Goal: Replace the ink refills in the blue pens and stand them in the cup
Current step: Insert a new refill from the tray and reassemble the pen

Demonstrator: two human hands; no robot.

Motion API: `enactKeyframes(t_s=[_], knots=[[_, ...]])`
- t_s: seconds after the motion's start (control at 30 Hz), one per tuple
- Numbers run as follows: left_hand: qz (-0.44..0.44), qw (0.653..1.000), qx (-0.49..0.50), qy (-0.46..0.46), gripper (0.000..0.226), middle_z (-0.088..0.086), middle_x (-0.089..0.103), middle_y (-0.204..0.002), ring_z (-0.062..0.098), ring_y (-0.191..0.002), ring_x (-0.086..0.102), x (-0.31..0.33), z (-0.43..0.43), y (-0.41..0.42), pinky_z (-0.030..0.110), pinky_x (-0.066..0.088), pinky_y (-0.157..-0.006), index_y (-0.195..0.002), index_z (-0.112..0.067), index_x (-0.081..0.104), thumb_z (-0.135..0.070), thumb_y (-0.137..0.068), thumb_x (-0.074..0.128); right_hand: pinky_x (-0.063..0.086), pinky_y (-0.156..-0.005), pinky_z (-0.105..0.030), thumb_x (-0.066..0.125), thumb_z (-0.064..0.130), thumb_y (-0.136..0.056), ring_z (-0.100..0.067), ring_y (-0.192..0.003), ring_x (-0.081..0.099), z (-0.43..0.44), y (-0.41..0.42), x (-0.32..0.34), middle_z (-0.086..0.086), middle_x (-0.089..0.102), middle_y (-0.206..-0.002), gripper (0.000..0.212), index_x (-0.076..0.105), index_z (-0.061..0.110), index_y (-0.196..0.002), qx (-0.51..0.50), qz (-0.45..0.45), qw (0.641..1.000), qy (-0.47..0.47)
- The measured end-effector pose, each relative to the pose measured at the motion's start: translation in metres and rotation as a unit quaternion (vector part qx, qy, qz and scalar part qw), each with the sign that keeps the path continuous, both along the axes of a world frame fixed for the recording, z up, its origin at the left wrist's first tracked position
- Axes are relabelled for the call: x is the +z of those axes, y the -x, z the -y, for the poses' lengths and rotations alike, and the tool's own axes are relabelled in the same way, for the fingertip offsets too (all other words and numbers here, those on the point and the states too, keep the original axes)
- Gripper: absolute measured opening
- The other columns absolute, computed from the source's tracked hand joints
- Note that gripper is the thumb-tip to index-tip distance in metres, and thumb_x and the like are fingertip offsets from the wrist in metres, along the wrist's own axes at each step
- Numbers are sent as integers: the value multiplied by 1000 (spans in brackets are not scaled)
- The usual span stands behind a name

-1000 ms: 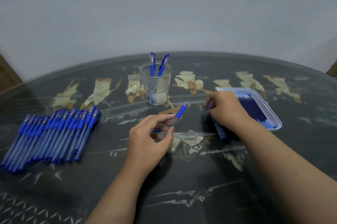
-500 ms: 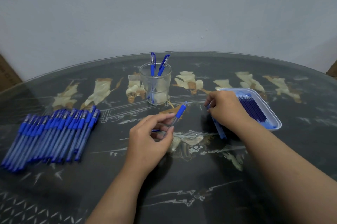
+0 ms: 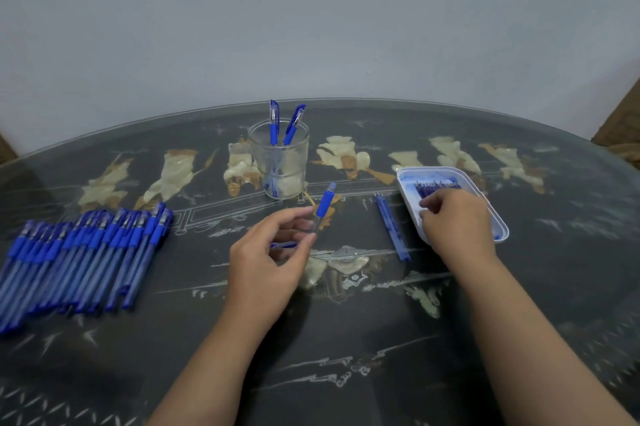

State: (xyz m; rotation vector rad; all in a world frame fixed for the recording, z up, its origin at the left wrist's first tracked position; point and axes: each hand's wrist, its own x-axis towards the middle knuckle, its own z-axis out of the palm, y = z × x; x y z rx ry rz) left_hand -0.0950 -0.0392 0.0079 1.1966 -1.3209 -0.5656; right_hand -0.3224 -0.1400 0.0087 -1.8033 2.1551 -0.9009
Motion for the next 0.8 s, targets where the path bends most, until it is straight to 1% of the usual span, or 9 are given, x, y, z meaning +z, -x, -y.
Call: enactKeyframes(t_s=[0.07, 0.1, 0.23, 0.33, 0.43, 0.53, 0.6, 0.67, 0.8], knots=[[1, 1000, 1, -3, 37, -1, 72, -91, 9, -84, 69, 0, -1, 0, 11, 50, -68, -105, -23, 71, 5, -79, 73, 35, -79, -25, 60, 3, -85, -27, -107, 59, -2, 0, -2, -9, 68, -112, 28, 71, 10, -110, -8, -3, 1000, 6], [3, 1000, 2, -4, 37, -2, 72, -91, 9, -84, 69, -1, -1, -1, 11, 50, -68, -105, -23, 70, 4, -79, 73, 34, -78, -24, 60, 3, -85, -27, -108, 58, -2, 1, -3, -8, 68, -113, 29, 71, 10, -111, -13, -2, 1000, 4], [16, 1000, 4, 2, 37, -2, 72, -90, 9, -83, 69, -2, 0, 0, 11, 50, -67, -104, -22, 70, 4, -79, 74, 35, -73, -22, 57, 0, -84, -25, -103, 60, 0, 5, -7, -5, 70, -109, 32, 72, 12, -109, -23, 23, 999, -14], [22, 1000, 7, 3, 37, -2, 71, -90, 9, -83, 69, -3, 0, -1, 11, 50, -67, -104, -22, 70, 4, -78, 74, 35, -73, -23, 53, -5, -83, -23, -97, 59, 0, 5, -9, -6, 68, -108, 35, 71, 11, -109, -23, 28, 999, -2], [23, 1000, 7, 2, 38, -1, 71, -90, 9, -83, 69, -3, 0, -1, 12, 51, -67, -105, -23, 70, 4, -78, 75, 35, -72, -26, 51, -5, -82, -23, -91, 55, 0, 4, -11, -9, 66, -108, 34, 70, 10, -107, -21, 7, 1000, 11], [28, 1000, 6, 2, 38, -2, 71, -90, 9, -83, 69, -3, 0, -1, 12, 52, -67, -105, -23, 69, 3, -78, 75, 42, -75, -31, 49, -3, -85, -28, -99, 57, 0, 3, -11, -11, 66, -108, 32, 68, 8, -109, -20, -13, 1000, 10], [27, 1000, 4, 2, 38, -3, 71, -90, 9, -84, 69, -3, 0, -1, 12, 51, -67, -105, -23, 69, 3, -78, 75, 48, -80, -36, 49, -2, -86, -30, -100, 58, 0, 1, -10, -12, 67, -108, 31, 69, 7, -109, -19, -21, 1000, 10], [27, 1000, 1, 3, 37, -3, 71, -90, 10, -84, 69, -4, -1, -1, 12, 51, -67, -105, -22, 70, 3, -78, 75, 50, -83, -40, 49, -2, -86, -31, -100, 59, -1, -1, -9, -12, 68, -106, 31, 69, 7, -109, -24, -29, 999, 10], [23, 1000, -1, 7, 37, -2, 71, -89, 10, -83, 68, -4, 0, -1, 12, 51, -66, -105, -20, 70, 4, -78, 74, 48, -83, -37, 49, -2, -87, -29, -102, 59, -2, -1, -8, -10, 69, -108, 33, 69, 7, -111, -29, -12, 999, 15]])
